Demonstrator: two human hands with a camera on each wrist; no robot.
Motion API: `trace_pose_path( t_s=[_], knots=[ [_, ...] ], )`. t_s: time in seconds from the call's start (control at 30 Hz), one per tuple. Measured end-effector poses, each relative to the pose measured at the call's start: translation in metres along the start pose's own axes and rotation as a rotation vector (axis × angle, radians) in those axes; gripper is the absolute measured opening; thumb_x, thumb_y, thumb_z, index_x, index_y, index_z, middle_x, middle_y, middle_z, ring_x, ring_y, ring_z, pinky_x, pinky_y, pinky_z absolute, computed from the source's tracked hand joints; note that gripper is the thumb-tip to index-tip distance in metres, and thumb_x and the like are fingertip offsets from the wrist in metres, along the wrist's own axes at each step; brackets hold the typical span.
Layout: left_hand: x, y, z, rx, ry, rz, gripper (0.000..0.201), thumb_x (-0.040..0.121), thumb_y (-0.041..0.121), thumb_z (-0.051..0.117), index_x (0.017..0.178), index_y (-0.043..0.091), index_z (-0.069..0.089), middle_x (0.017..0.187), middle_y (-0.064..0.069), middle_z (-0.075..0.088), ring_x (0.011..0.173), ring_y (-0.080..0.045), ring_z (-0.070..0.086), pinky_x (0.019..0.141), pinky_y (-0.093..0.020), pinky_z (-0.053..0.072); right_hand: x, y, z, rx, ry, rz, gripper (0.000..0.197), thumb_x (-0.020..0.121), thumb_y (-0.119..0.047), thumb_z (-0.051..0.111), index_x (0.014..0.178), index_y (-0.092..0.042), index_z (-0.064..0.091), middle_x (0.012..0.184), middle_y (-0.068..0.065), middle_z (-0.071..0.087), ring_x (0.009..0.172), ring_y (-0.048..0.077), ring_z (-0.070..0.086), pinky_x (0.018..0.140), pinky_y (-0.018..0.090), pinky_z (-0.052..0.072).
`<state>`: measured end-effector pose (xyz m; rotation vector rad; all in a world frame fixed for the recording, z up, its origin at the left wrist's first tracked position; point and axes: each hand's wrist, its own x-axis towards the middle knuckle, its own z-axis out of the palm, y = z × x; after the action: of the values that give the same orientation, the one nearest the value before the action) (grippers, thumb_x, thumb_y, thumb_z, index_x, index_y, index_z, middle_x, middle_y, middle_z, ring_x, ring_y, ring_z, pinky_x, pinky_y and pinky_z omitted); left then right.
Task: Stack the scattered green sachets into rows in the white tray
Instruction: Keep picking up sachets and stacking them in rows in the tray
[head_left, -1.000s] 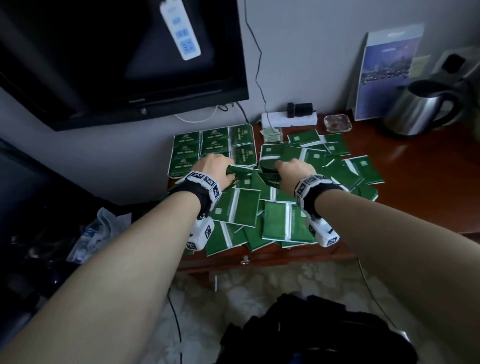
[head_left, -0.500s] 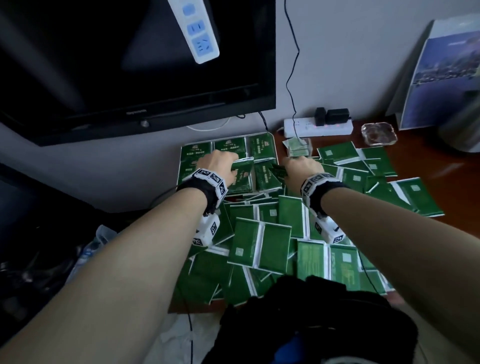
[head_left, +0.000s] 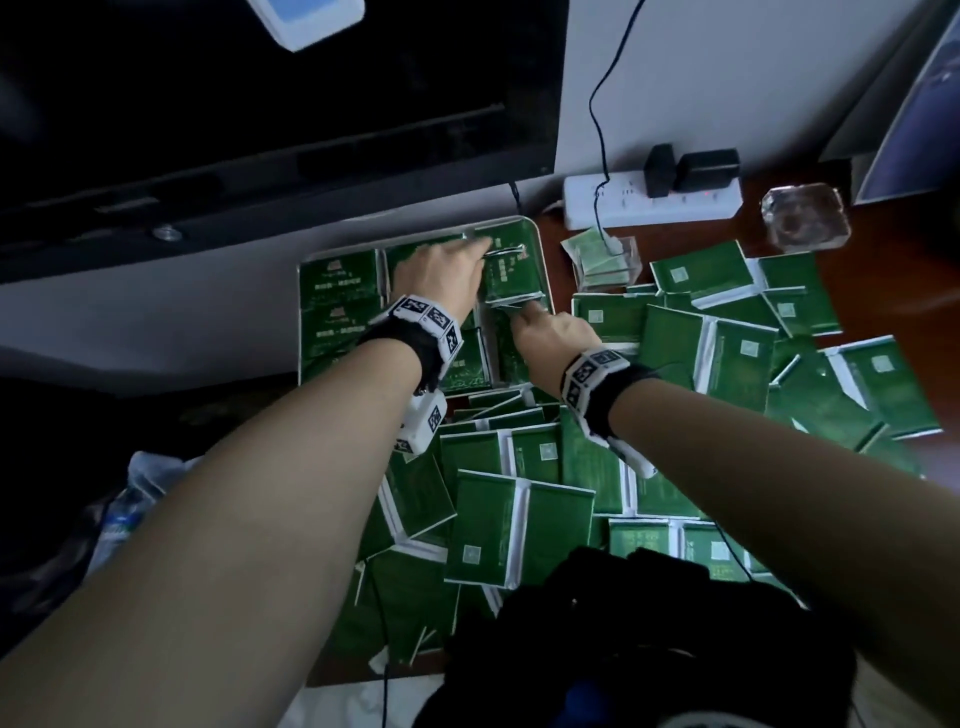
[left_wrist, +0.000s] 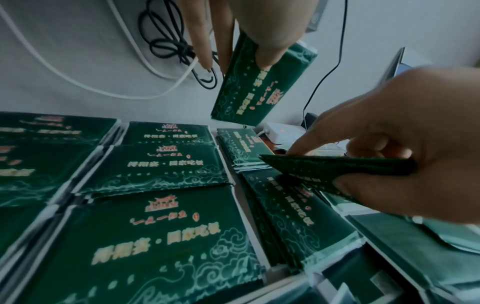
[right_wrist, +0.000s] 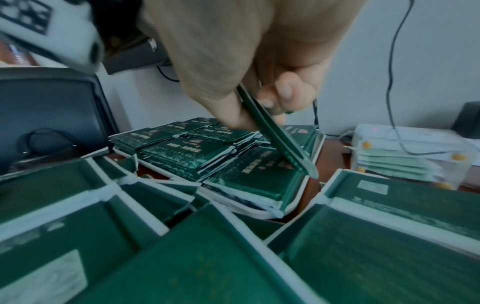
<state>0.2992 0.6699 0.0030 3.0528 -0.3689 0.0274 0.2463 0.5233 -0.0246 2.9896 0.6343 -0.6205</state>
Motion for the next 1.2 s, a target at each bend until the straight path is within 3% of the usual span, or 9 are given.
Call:
trace_pose_path(
  t_s=[0.13, 0.23, 0.4, 0.57, 0.7, 0.83, 1.0, 1.1, 1.2],
  knots=[
    [0.02, -0.001, 0.02, -0.032, 0.012, 0.046, 0.038, 0.103, 0.023, 0.045, 0.138, 0.028, 0.056, 0.134, 0.005, 0.062, 0.102, -0.031, 0.067, 0.079, -0.041, 0.055, 0.007, -0.005, 0.014, 0.031, -0.05, -0.005, 0.047, 0.088, -0.001, 0.058, 0.132, 0.002, 0.045, 0.13, 0.018, 0.04, 0.087, 0.032, 0.064, 0.066, 0.037, 0.049],
    [0.033, -0.002, 0.044, -0.052, -0.015, 0.079, 0.039, 0.102, 0.017, 0.045, 0.139, 0.027, 0.056, 0.142, 0.009, 0.055, 0.11, -0.027, 0.065, 0.083, -0.042, 0.057, 0.011, -0.007, 0.023, 0.092, -0.053, 0.026, 0.045, 0.087, -0.001, 0.058, 0.131, 0.002, 0.046, 0.129, 0.018, 0.038, 0.085, 0.033, 0.062, 0.065, 0.036, 0.045],
    [0.036, -0.003, 0.094, -0.165, -0.095, 0.118, 0.046, 0.092, 0.0, 0.056, 0.133, 0.019, 0.061, 0.141, -0.005, 0.057, 0.11, -0.031, 0.065, 0.082, -0.047, 0.058, 0.015, -0.01, 0.03, 0.127, -0.077, 0.046, 0.041, 0.088, -0.004, 0.058, 0.128, 0.001, 0.047, 0.123, 0.015, 0.039, 0.07, 0.024, 0.051, 0.062, 0.03, 0.041],
    [0.031, -0.011, 0.113, -0.079, -0.224, 0.091, 0.049, 0.096, 0.011, 0.054, 0.144, 0.02, 0.048, 0.152, -0.004, 0.043, 0.129, -0.03, 0.051, 0.099, -0.046, 0.049, 0.019, -0.016, 0.027, 0.148, -0.076, 0.057, 0.043, 0.087, -0.006, 0.059, 0.128, 0.001, 0.044, 0.124, 0.016, 0.039, 0.073, 0.026, 0.057, 0.063, 0.033, 0.044],
    [0.033, -0.016, 0.112, -0.065, -0.262, 0.098, 0.051, 0.096, 0.019, 0.059, 0.145, 0.018, 0.046, 0.154, -0.006, 0.039, 0.134, -0.031, 0.046, 0.103, -0.047, 0.046, 0.023, -0.021, 0.024, 0.15, -0.065, 0.059, 0.05, 0.09, -0.009, 0.06, 0.134, 0.001, 0.039, 0.13, 0.018, 0.036, 0.086, 0.032, 0.063, 0.064, 0.036, 0.043],
    [0.035, -0.016, 0.111, -0.048, -0.281, 0.077, 0.051, 0.095, 0.024, 0.062, 0.143, 0.017, 0.049, 0.153, -0.005, 0.041, 0.134, -0.031, 0.045, 0.104, -0.047, 0.045, 0.027, -0.023, 0.03, 0.166, -0.079, 0.06, 0.052, 0.091, -0.014, 0.061, 0.135, 0.002, 0.04, 0.133, 0.019, 0.035, 0.086, 0.031, 0.064, 0.063, 0.034, 0.044],
    [0.036, -0.011, 0.113, -0.085, -0.317, 0.054, 0.055, 0.092, 0.022, 0.066, 0.143, 0.012, 0.049, 0.151, -0.01, 0.042, 0.135, -0.034, 0.043, 0.108, -0.048, 0.041, 0.024, -0.018, 0.037, 0.223, -0.043, 0.033, 0.056, 0.089, -0.041, 0.059, 0.129, -0.004, 0.047, 0.129, 0.011, 0.038, 0.088, 0.033, 0.06, 0.066, 0.037, 0.047],
    [0.035, -0.01, 0.106, -0.026, -0.314, 0.065, 0.058, 0.092, 0.027, 0.067, 0.144, 0.015, 0.046, 0.153, -0.007, 0.039, 0.136, -0.031, 0.043, 0.105, -0.047, 0.043, 0.021, -0.009, 0.042, 0.154, 0.045, -0.002, 0.053, 0.088, -0.043, 0.054, 0.131, -0.011, 0.05, 0.131, 0.006, 0.046, 0.105, 0.03, 0.053, 0.075, 0.038, 0.048],
    [0.034, -0.007, 0.097, 0.048, -0.303, 0.082, 0.059, 0.092, 0.033, 0.066, 0.144, 0.016, 0.045, 0.154, -0.004, 0.038, 0.135, -0.028, 0.043, 0.102, -0.044, 0.046, 0.017, 0.004, 0.044, 0.063, 0.063, -0.029, 0.055, 0.088, -0.044, 0.052, 0.136, -0.015, 0.051, 0.14, 0.006, 0.046, 0.121, 0.03, 0.042, 0.093, 0.043, 0.042]
  ],
)
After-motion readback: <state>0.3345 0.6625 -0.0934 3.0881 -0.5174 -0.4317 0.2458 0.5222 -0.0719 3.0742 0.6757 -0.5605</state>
